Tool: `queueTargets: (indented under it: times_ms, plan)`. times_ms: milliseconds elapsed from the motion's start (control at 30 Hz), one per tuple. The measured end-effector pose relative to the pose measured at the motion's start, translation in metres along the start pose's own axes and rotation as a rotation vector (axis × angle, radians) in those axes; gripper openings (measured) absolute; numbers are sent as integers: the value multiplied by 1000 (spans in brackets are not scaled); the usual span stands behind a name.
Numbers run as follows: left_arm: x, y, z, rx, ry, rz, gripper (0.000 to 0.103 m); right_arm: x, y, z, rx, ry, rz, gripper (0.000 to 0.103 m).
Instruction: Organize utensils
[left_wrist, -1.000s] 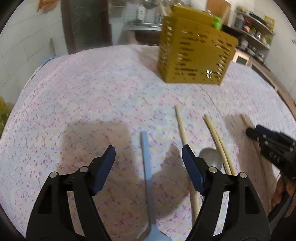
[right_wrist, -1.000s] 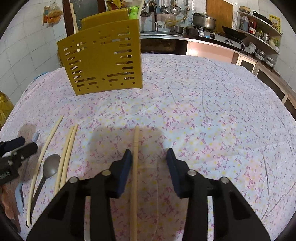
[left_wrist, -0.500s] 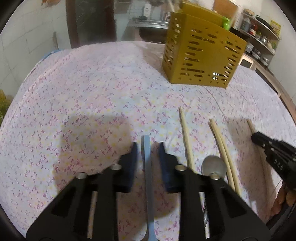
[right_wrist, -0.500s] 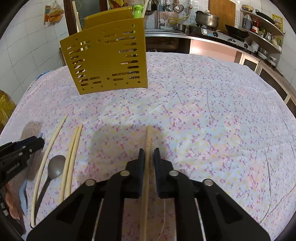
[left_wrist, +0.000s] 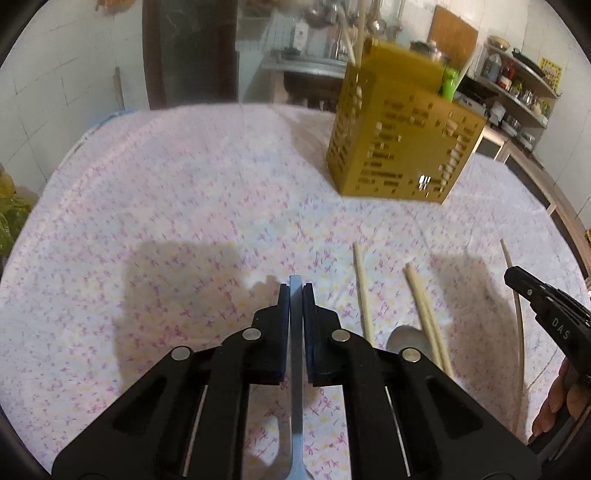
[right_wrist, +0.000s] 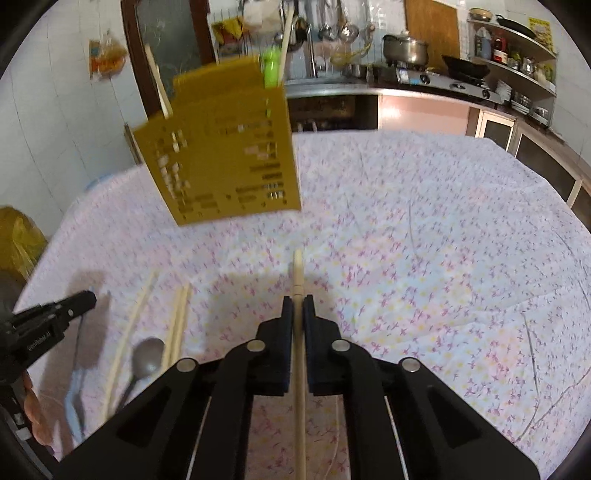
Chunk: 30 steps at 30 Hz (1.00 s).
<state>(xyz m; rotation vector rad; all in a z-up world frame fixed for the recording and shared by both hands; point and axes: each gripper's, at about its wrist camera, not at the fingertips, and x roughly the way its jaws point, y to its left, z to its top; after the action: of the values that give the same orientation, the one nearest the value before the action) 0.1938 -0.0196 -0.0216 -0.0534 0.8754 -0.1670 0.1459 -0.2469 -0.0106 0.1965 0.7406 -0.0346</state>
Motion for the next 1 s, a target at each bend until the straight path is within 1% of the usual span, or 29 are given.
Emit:
queueTargets:
  times_ms: [133, 233, 333, 467, 600, 767, 933, 1000]
  plan:
    - [-27, 1, 5, -14, -89, 15, 6, -25, -2, 5, 10, -101, 24, 6]
    - [-49, 0, 8, -19, -159, 16, 6, -50, -1, 7, -2, -193, 31, 6]
    - [-70, -2, 7, -30, -228, 15, 6, -68, 2, 7, -11, -265, 30, 6]
    - [-86, -3, 1, -37, -272, 8, 6, -87, 6, 7, -31, -341, 23, 6]
    - [-95, -5, -7, -20, -309, 28, 6, -95, 4, 5, -31, -385, 28, 6]
    - [-97, -6, -12, -8, -332, 36, 6, -95, 2, -1, -43, -408, 12, 6]
    - [-103, -7, -12, 2, -351, 24, 6, -99, 1, 2, -41, -409, 10, 6]
    - [-107, -8, -9, 6, -359, 7, 6, -102, 1, 6, -41, -416, 11, 6]
